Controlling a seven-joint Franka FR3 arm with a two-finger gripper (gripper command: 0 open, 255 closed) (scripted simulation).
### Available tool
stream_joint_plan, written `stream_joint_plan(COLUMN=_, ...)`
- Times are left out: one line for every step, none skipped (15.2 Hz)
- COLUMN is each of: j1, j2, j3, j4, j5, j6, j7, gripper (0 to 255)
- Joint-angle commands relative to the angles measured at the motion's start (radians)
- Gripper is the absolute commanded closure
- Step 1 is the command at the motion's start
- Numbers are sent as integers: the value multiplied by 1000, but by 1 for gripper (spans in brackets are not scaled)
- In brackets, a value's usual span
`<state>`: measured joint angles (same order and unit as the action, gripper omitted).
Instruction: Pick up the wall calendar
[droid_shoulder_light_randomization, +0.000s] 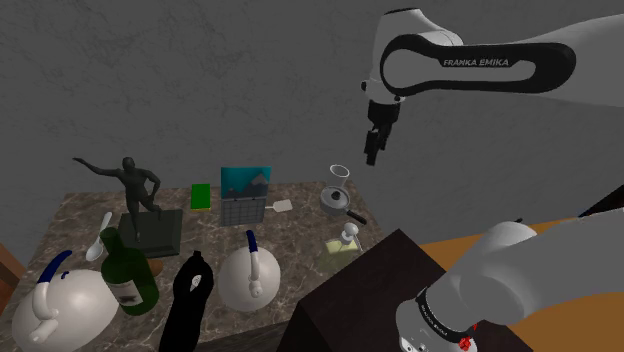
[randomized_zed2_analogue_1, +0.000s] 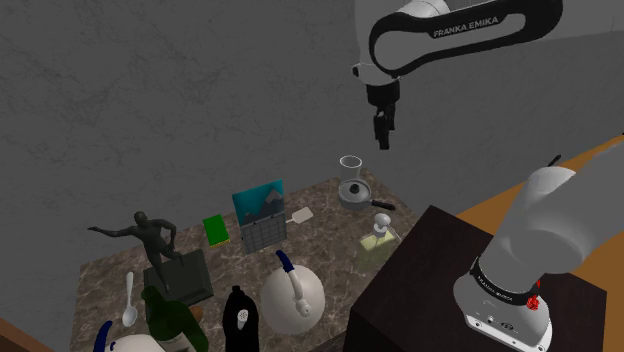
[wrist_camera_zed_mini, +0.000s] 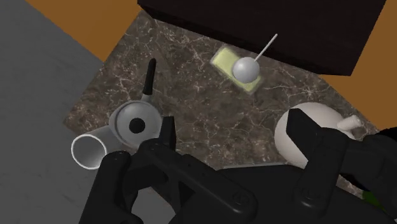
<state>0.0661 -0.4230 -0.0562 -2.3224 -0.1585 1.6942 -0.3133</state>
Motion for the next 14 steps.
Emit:
stream_joint_plan(j1=14, j2=68, j3=-4, j4=33, j5=-5, j6=40, j7=-52, gripper=0)
stream_joint_plan(j1=22, j2=104, j3=-4, j4=52, j5=-7, j6=60, j7=-75, gripper=0)
stream_joint_plan(j1=29, j2=141, j3=-4, j4=71, j5=-8, j6=78, j7=-98, gripper=0)
stream_joint_plan(j1=35, j2=177, j3=-3, j4=91, j5=-8, j6=96, j7=-121, gripper=0)
stream_joint_plan(j1=42, j2=212, j3=-2, j4=112, j5=-9, j6=113, j7=-144, gripper=0)
stream_joint_plan(j1=48, j2=248, j3=0, j4=134, j5=-9, j6=128, j7=-166, gripper=0)
stream_joint_plan(j1=55, j2=283, j3=3, j4=156, j5=-9, j6=143, j7=-188, gripper=0)
stream_joint_plan(j1=61, j2=318, j3=6, j4=179, j5=-10, j6=157, j7=-210, gripper=0)
stream_joint_plan(j1=66, j2=352, j3=10, j4=203, j5=-10, j6=170, j7=-231, gripper=0)
stream_joint_plan(j1=72, j2=386, j3=14, j4=227, j5=-10, j6=182, j7=-252, gripper=0)
stream_joint_plan(j1=77, j2=419, j3=19, j4=251, j5=-11, j6=193, j7=-273, gripper=0)
stream_joint_plan(j1=83, j2=453, j3=24, j4=276, j5=-11, j6=203, j7=-293, gripper=0)
stream_joint_plan(j1=88, j2=486, j3=30, j4=302, j5=-12, j6=212, j7=-313, gripper=0)
stream_joint_plan(j1=93, j2=518, j3=36, j4=328, j5=-13, j6=221, j7=-333, gripper=0)
